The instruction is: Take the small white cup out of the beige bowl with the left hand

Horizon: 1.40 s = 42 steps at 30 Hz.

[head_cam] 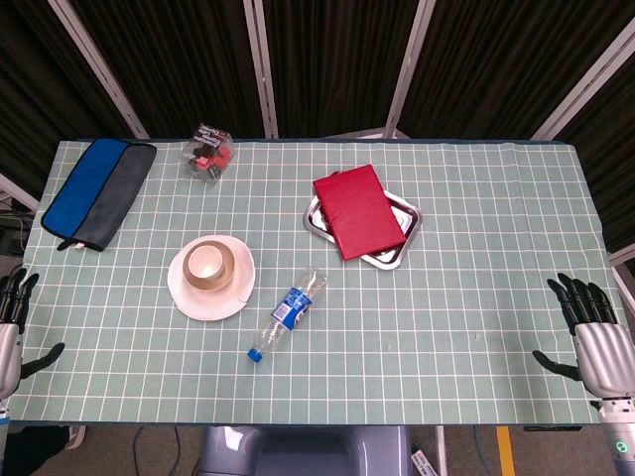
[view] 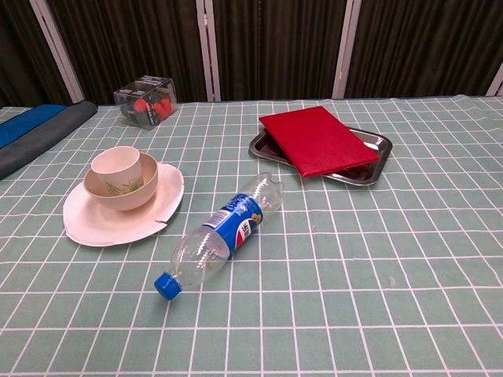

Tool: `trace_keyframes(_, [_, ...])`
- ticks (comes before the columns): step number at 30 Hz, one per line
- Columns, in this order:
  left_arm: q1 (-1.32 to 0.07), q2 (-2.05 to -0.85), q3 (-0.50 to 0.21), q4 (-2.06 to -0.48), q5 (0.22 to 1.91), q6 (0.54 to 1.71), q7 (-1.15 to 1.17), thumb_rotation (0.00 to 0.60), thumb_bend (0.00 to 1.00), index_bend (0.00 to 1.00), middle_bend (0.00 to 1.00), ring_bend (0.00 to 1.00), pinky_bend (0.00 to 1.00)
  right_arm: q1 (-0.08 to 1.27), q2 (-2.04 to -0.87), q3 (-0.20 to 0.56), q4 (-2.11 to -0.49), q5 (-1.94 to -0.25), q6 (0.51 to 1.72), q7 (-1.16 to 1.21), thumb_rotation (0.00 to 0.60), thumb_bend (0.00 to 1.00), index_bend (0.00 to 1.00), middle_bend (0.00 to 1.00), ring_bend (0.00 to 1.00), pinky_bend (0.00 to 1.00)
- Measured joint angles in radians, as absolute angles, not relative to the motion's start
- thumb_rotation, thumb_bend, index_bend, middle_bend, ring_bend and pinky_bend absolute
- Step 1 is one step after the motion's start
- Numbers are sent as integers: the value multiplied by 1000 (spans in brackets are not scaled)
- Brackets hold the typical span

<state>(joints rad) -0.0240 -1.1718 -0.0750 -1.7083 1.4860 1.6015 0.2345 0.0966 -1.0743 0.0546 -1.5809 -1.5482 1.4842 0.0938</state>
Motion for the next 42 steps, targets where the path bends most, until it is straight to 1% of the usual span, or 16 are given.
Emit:
trace_keyframes(13, [-33,-1178,-74,-1699,1464,1571,230,600,0,0,0,0,0,93,-1072,58,-1584,-1551,1497,101,600,34,38,0,0,0])
trace_keyframes(20, [-67,-1192,-88,-1701,1463,1535,236,600,0,9,0,0,0,92,-1068,61,-1589,-1549,1501,110,600,33,37,0,0,0])
trace_keyframes(21, [-74,-1195,-91,-1702,1462,1528,239,600,0,24,0,0,0,92,-1068,61,-1588,-1549,1501,112,600,33,37,0,0,0])
trace_keyframes(22, [-81,-1199,-95,-1704,1461,1521,241,600,0,63,0,0,0,91,-1067,61,-1588,-1550,1502,113,600,33,37,0,0,0])
trace_keyframes(24, [-100,-1208,-103,-1708,1459,1503,248,600,0,165,0,0,0,91,-1066,61,-1587,-1550,1502,116,600,33,37,0,0,0])
trace_keyframes(25, [-109,-1213,-107,-1709,1459,1494,254,600,4,231,0,0,0,91,-1065,61,-1587,-1551,1502,118,600,34,37,0,0,0])
trace_keyframes(26, [-122,-1221,-112,-1710,1459,1482,265,600,17,291,0,0,0,91,-1065,61,-1587,-1551,1502,120,600,35,37,0,0,0])
trace_keyframes(29, [-165,-1250,-128,-1706,1457,1444,305,600,63,390,0,0,0,90,-1062,62,-1588,-1550,1505,132,600,33,37,0,0,0])
trace_keyframes(35, [-245,-1318,-169,-1676,1412,1358,362,600,138,453,0,0,0,88,-1055,65,-1588,-1548,1508,146,600,34,37,0,0,0])
trace_keyframes(42, [-338,-1398,-211,-1602,1337,1262,409,600,205,477,0,0,0,88,-1049,66,-1587,-1545,1506,163,600,34,37,0,0,0])
